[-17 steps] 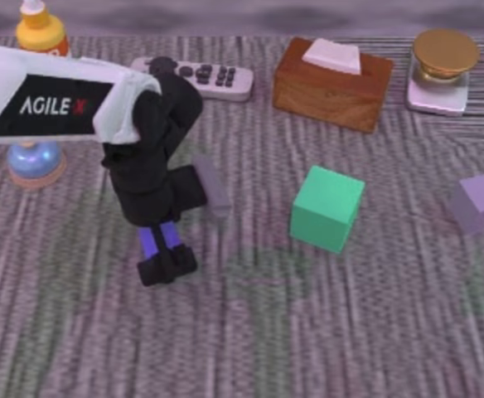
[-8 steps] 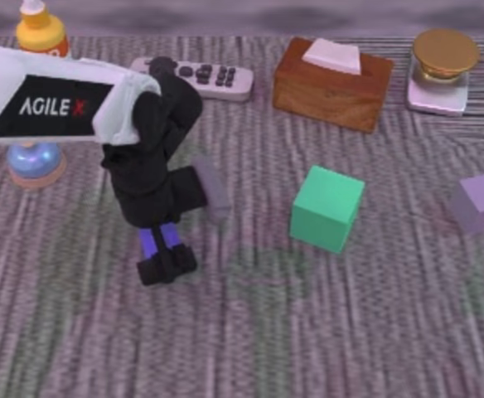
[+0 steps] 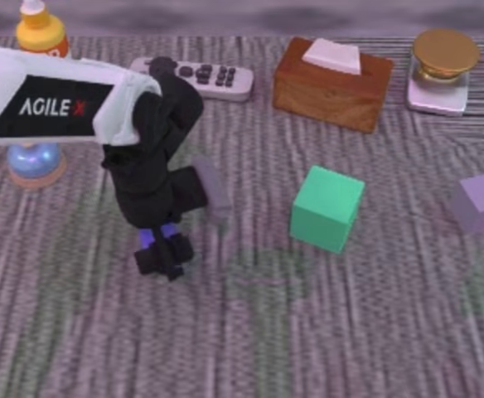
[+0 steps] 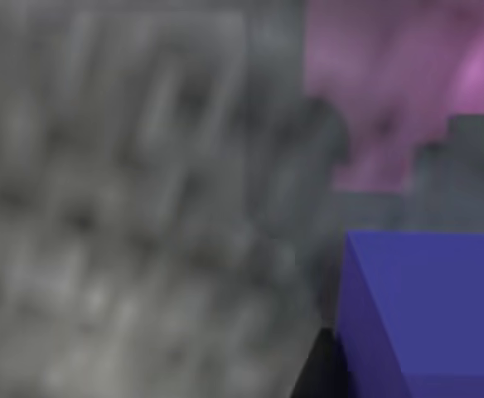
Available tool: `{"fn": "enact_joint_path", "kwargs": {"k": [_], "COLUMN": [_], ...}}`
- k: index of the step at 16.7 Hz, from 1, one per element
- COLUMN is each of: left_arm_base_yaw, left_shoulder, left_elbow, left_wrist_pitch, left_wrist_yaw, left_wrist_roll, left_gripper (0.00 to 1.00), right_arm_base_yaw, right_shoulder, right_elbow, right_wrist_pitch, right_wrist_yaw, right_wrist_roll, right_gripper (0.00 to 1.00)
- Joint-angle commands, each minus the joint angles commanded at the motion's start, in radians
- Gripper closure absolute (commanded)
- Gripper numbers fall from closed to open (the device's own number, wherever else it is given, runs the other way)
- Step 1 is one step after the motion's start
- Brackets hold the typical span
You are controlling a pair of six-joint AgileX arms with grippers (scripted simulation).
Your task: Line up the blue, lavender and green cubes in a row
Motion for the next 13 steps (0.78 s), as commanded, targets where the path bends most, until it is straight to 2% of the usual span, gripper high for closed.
{"fn": "enact_joint_path", "kwargs": {"k": [8, 9, 13], "left_arm_base_yaw": [0.000, 0.000, 0.005], "left_shoulder": [0.000, -0.037, -0.066], "left_elbow": [0.000, 0.007, 0.059], "left_wrist_pitch": [0.000, -0.027, -0.103], "left_wrist_yaw": [0.000, 0.017, 0.017], "left_wrist_roll": [0.000, -0.013, -0.013], "left_gripper": [1.00, 1.00, 1.00], "right_arm_base_yaw": [0.000, 0.000, 0.000], "right_shoulder": [0.000, 0.000, 0.000], "right_elbow": [0.000, 0.000, 0.000], "right_wrist_pitch": [0.000, 0.000, 0.000], "right_wrist_yaw": [0.000, 0.000, 0.000], "right_wrist_roll": [0.000, 0.000, 0.000], "right_gripper": [0.00, 0.00, 0.00]}}
